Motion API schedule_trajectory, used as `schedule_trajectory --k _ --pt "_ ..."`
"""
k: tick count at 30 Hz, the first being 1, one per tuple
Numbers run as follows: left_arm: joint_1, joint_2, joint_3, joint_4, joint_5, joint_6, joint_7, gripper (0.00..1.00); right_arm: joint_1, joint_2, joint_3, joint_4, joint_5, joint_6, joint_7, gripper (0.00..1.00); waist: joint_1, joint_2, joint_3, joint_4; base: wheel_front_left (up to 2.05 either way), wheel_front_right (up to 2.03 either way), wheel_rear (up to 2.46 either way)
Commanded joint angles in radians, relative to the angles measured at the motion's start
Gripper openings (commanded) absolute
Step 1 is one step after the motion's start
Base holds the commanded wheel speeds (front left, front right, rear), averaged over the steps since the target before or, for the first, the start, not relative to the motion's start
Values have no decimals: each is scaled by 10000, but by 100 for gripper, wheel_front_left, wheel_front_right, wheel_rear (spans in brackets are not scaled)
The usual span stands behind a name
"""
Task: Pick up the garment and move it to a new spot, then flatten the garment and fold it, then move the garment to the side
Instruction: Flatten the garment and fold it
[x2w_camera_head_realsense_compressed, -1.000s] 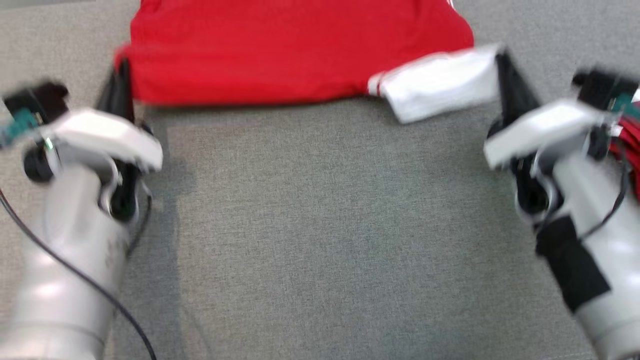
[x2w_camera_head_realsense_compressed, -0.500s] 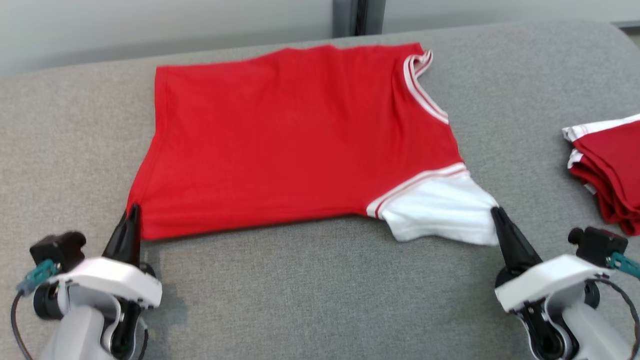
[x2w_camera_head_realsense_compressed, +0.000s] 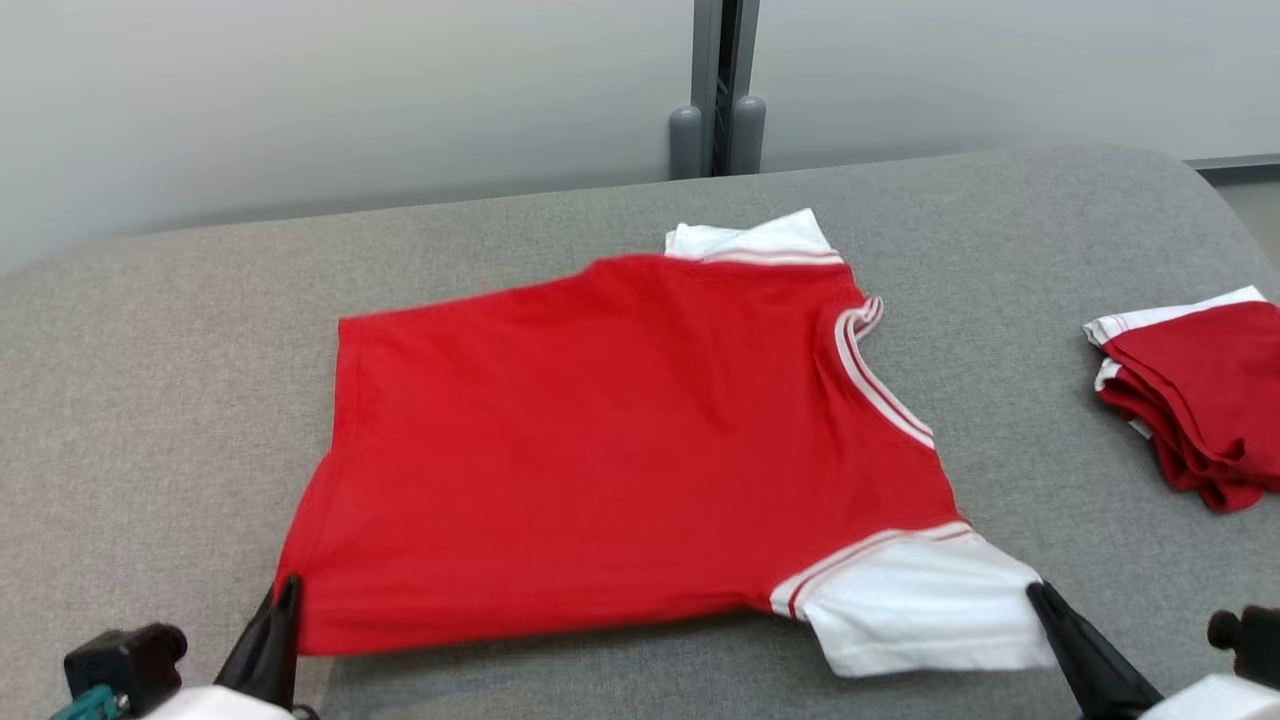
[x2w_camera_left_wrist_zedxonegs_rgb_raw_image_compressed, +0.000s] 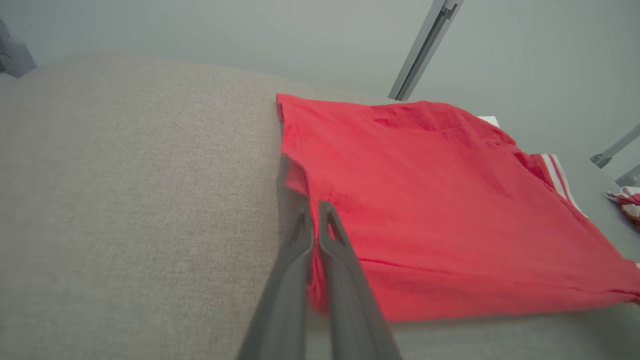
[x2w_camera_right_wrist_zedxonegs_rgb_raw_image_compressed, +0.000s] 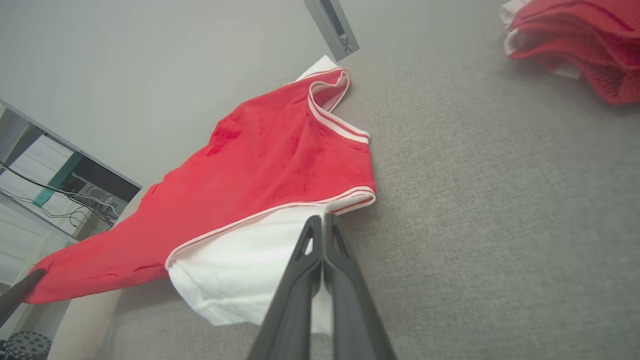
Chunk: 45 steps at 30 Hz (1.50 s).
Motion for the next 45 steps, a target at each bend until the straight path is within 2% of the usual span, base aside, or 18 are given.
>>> schedule_trajectory --k 1,5,10,11,17,25,33,40,45 --pt "86 123 67 -160 13 105 73 0 125 42 -145 -162 -93 -4 141 0 0 -1 -38 4 0 0 0" --pt "1068 246 112 -1577 53 705 714 0 1213 794 -1108 -1675 -833 -4 1514 0 0 -1 -81 42 0 0 0" --pt "1563 414 107 -2421 48 1117 1280 0 1796 1595 -1786 -2962 -1494 -4 2792 0 0 -1 -39 71 0 0 0" --pt "1620 462 86 -2548 34 1173 1455 0 1886 1748 -1933 -3194 -1665 -4 3139 0 0 -1 -4 78 0 0 0" --pt "1330 580 128 -2703 -35 1163 1642 0 1446 1960 -2190 -3421 -1484 -4 3682 0 0 -1 351 126 0 0 0" --pt "144 783 182 -2385 -173 834 1804 0 -727 1916 -2248 -2713 -651 -3 4535 0 0 -1 1376 143 0 0 0" --pt "-1381 736 45 -1403 -372 358 1808 0 -3719 1478 -2143 -666 -470 -3 5388 0 0 -1 2476 295 0 0 0" --pt "-2201 524 -78 -603 -555 43 1598 0 -5269 1293 -2027 927 -462 -3 5149 0 0 -1 2881 493 0 0 0" --pt "-2694 343 -76 -4 -738 -156 1424 0 -6087 1171 -1762 1861 -253 -4 4567 0 0 -1 3049 564 0 0 0"
